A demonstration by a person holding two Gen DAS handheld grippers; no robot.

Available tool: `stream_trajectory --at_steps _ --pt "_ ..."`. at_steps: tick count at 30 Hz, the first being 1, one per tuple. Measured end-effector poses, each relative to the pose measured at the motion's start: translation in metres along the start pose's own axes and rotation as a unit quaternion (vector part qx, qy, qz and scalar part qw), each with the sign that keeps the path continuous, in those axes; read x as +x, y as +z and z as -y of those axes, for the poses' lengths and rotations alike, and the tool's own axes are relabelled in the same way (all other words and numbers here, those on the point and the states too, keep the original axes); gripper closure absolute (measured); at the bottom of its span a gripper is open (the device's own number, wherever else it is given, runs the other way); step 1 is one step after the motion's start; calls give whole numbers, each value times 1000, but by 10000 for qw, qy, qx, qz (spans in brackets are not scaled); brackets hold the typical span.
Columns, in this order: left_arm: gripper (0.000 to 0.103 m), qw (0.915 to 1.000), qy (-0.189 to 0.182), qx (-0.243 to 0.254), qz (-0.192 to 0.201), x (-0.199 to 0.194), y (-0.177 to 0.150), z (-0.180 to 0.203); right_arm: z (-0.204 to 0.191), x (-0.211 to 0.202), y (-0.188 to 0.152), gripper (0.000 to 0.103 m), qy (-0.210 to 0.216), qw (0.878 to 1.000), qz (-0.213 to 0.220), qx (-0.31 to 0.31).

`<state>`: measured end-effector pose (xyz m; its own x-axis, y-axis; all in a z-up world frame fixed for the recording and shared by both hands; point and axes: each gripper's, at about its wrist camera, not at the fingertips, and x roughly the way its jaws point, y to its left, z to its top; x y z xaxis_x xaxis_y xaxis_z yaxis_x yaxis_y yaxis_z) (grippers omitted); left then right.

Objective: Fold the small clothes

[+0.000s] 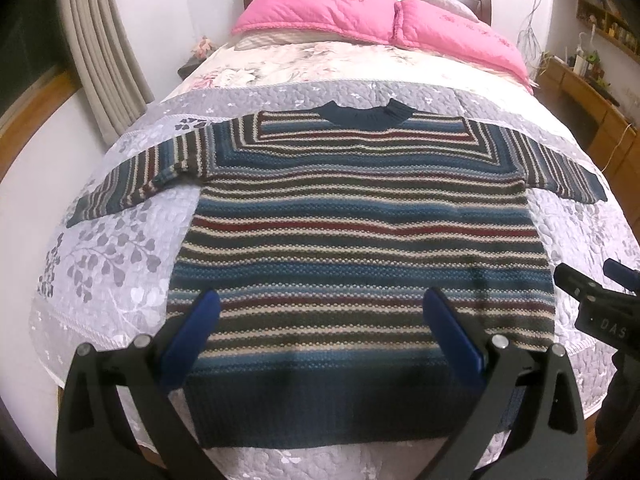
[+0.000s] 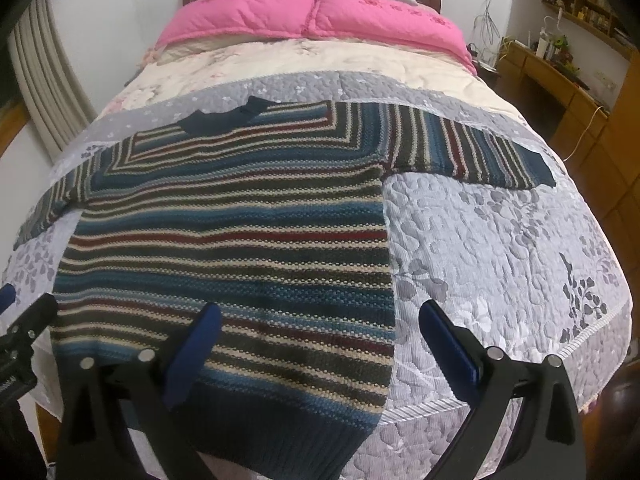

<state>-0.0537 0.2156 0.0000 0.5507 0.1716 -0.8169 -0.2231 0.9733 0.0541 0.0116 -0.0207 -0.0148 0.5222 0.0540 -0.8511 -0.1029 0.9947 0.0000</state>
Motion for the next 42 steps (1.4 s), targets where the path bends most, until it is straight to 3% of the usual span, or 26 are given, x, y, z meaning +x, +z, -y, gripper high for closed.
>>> stream_trajectory --at_steps 42 --pt "3 10000 66 42 1 3 1 0 8 8 -2 4 18 10000 -26 24"
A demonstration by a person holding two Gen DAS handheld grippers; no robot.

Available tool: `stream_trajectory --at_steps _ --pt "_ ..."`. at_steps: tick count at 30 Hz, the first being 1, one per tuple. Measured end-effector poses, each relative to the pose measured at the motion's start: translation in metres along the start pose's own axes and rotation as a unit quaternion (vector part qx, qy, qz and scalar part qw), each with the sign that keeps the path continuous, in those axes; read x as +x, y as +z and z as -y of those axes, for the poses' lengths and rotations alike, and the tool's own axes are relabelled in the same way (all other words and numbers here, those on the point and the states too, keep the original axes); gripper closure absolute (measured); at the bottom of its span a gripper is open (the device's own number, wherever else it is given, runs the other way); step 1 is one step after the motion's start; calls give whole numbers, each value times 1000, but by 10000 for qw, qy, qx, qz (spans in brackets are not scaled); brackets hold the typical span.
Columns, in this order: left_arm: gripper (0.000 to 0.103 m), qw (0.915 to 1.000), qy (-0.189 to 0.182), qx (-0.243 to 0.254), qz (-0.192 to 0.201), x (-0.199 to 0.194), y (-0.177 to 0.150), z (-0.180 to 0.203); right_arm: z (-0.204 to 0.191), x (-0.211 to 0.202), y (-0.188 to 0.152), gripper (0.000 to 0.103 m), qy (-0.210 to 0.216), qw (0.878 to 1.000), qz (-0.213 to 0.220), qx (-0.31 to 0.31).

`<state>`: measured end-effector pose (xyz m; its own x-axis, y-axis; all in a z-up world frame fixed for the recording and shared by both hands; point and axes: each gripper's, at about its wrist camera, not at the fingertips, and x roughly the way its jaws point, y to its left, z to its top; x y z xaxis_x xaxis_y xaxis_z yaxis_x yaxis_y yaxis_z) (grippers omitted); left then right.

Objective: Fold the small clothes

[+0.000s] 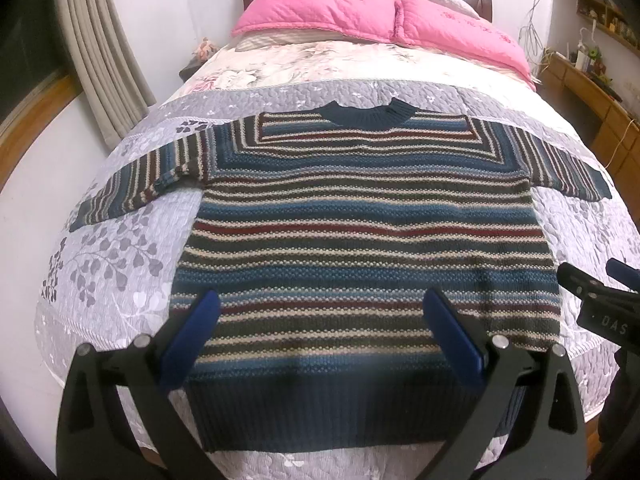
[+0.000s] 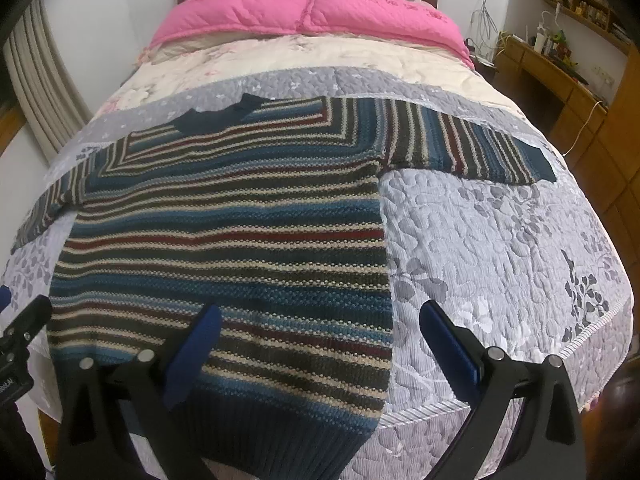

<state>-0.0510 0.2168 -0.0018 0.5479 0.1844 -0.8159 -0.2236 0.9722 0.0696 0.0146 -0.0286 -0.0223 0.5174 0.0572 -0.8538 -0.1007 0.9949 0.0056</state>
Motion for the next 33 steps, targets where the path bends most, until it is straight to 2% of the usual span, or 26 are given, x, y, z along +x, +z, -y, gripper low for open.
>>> stream_trajectory --at_steps 14,20,27,33 --pt "3 10000 27 32 20 1 2 1 3 3 0 4 14 10000 -19 18" --pt "3 9995 -253 -148 84 11 15 3 19 14 12 4 156 9998 10 145" --pt "3 9994 -243 -225 62 53 59 35 99 62 73 4 -132 9990 -123 400" --pt "3 9995 -84 -300 -31 101 106 65 202 115 129 4 -401 9957 -315 779"
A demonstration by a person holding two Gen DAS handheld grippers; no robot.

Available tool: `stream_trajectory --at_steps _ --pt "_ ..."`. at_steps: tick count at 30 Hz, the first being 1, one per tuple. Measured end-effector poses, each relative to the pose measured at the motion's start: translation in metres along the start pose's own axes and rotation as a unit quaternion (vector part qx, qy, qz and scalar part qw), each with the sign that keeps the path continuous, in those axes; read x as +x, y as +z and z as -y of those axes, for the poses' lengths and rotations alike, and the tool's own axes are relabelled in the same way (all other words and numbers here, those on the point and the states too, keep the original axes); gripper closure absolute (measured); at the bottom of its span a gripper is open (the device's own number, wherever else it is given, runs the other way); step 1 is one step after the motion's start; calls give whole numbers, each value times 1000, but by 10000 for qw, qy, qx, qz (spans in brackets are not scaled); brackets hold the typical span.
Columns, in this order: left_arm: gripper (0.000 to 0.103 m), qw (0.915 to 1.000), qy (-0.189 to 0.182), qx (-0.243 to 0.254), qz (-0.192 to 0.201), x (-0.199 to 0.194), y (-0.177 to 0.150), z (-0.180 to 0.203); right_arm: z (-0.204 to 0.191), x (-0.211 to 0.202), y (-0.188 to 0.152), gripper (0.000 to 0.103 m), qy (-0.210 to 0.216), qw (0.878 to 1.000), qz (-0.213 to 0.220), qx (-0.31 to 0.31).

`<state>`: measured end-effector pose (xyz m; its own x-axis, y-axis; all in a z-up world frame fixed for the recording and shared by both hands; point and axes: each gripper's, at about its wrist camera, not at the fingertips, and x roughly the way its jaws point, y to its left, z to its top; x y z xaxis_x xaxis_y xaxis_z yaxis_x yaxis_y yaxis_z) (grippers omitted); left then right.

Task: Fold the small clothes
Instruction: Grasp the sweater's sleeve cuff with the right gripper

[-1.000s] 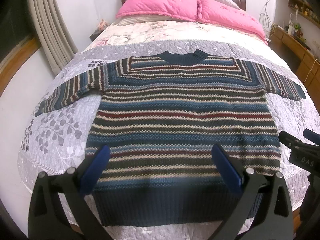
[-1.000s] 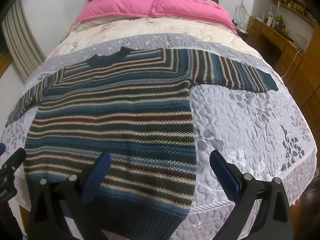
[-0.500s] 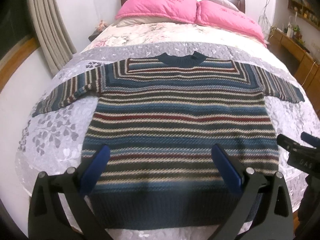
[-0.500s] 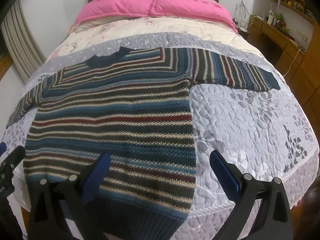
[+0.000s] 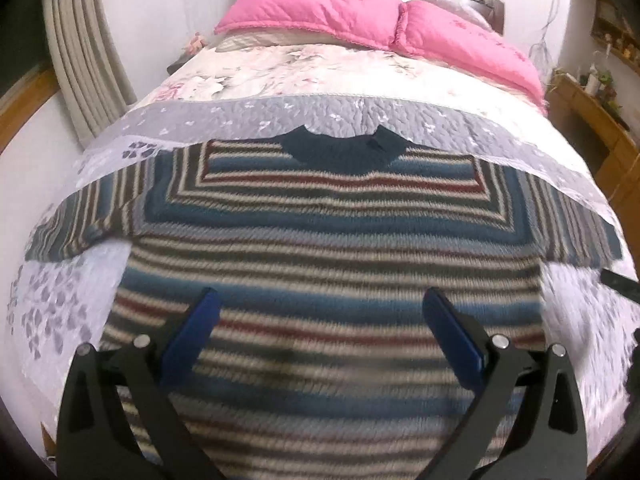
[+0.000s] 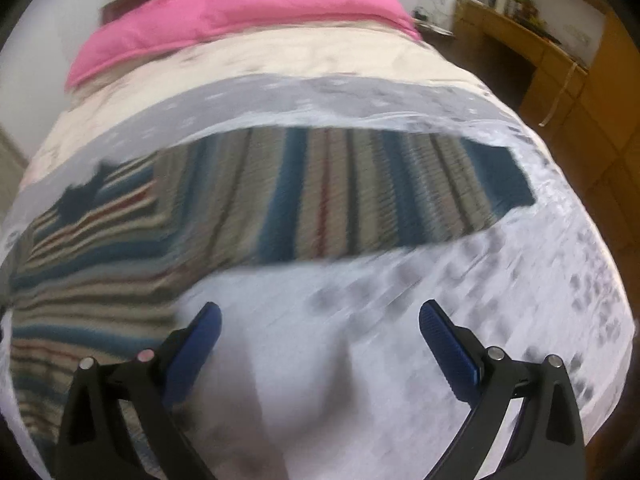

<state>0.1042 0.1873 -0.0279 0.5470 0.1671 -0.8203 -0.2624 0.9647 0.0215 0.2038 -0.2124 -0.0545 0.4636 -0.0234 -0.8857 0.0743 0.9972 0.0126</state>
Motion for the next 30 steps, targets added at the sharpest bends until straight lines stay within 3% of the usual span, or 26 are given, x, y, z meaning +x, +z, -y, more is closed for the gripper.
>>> stream_trajectory --at_steps 2,10,14,19,27,30 --pt "3 10000 31 -37 -48 16 13 10 32 22 23 4 -126 9997 -165 95" --pt "3 9998 -51 -24 -169 58 40 47 169 96 69 4 233 9889 -856 1192" --pt "3 9999 -20 133 -109 62 42 55 210 121 76 5 573 9808 -980 1587" --pt "3 9996 71 238 -125 70 43 56 223 126 86 7 766 9766 -855 1821" --pt "3 9997 87 -39 -207 81 50 41 217 122 96 43 252 9866 -658 1472" --pt "3 9995 124 -148 -266 87 54 34 217 112 96 69 482 9872 -468 1449"
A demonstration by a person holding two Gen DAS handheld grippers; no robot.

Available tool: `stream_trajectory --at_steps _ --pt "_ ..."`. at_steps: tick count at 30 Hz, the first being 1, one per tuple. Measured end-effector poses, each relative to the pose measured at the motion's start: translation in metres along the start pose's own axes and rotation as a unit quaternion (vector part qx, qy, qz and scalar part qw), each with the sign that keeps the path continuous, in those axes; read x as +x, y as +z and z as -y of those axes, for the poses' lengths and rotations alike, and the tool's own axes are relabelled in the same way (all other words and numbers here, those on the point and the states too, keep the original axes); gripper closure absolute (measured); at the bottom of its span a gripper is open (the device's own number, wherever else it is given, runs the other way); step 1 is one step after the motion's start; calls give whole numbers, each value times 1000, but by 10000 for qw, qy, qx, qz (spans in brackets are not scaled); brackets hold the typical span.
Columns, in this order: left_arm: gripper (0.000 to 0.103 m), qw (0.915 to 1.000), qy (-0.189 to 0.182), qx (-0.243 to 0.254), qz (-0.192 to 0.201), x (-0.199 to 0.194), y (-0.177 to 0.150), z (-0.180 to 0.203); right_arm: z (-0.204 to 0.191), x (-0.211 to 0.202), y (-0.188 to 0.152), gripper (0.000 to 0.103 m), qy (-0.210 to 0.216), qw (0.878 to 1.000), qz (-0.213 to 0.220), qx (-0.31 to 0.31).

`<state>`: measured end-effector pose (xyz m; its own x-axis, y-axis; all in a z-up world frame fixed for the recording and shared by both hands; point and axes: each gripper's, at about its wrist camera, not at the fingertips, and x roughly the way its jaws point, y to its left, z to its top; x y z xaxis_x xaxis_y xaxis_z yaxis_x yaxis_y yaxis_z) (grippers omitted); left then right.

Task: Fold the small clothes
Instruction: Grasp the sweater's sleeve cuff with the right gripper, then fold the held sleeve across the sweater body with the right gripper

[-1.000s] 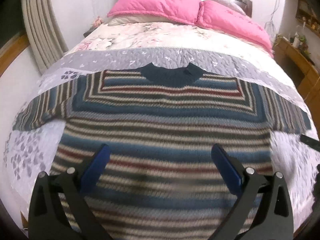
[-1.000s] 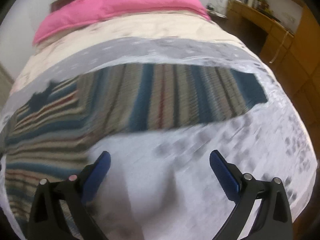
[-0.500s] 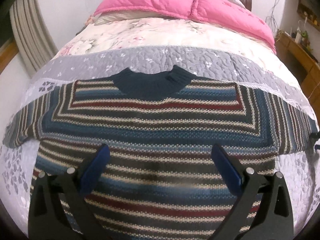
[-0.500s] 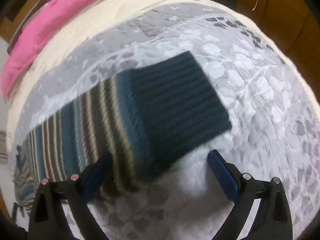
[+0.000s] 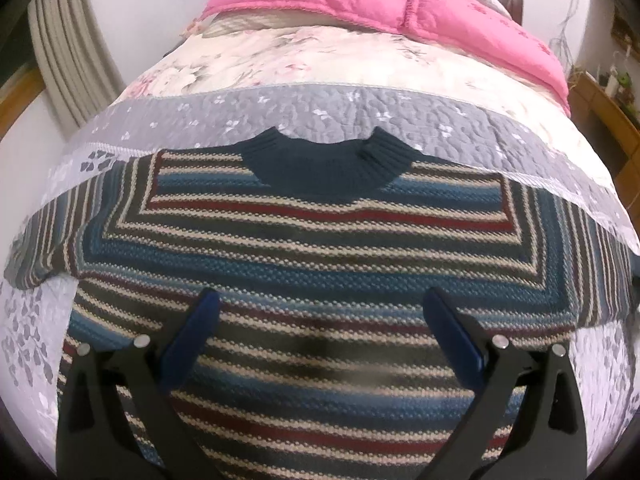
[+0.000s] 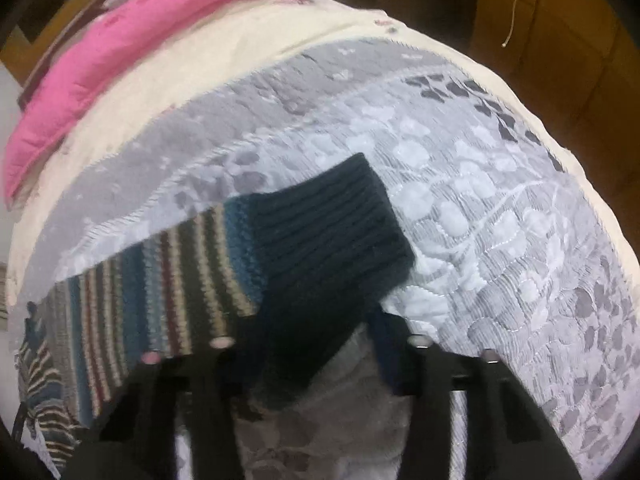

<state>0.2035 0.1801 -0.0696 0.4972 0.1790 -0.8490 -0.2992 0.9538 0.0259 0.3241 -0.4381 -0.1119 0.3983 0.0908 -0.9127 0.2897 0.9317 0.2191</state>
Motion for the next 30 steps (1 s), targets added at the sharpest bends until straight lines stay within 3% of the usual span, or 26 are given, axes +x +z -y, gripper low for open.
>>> stream_trajectory --at_steps 1,2,8,13,22,27,30 --pt "3 10000 16 -37 -14 2 1 -3 0 -5 -2 80 183 9998 36 8" --pt "3 10000 26 -58 -24 3 2 -4 -1 -7 -2 83 288 9996 80 23" --pt "3 9999 73 -98 -75 6 3 -19 -38 -37 -16 85 396 9966 536 -485" --pt "3 9999 114 -33 -91 5 3 -26 -109 -60 -45 85 758 9869 714 -1232" --pt "3 9998 -10 58 -164 2 0 -31 -234 -51 -99 85 1193 9684 461 -2142" --pt "3 9987 -387 -10 -345 5 -4 -21 -290 -29 -138 84 1404 9570 165 -2534" --pt "3 9966 -680 27 -468 6 -7 -5 -310 -12 -157 68 1523 9489 -99 -2760"
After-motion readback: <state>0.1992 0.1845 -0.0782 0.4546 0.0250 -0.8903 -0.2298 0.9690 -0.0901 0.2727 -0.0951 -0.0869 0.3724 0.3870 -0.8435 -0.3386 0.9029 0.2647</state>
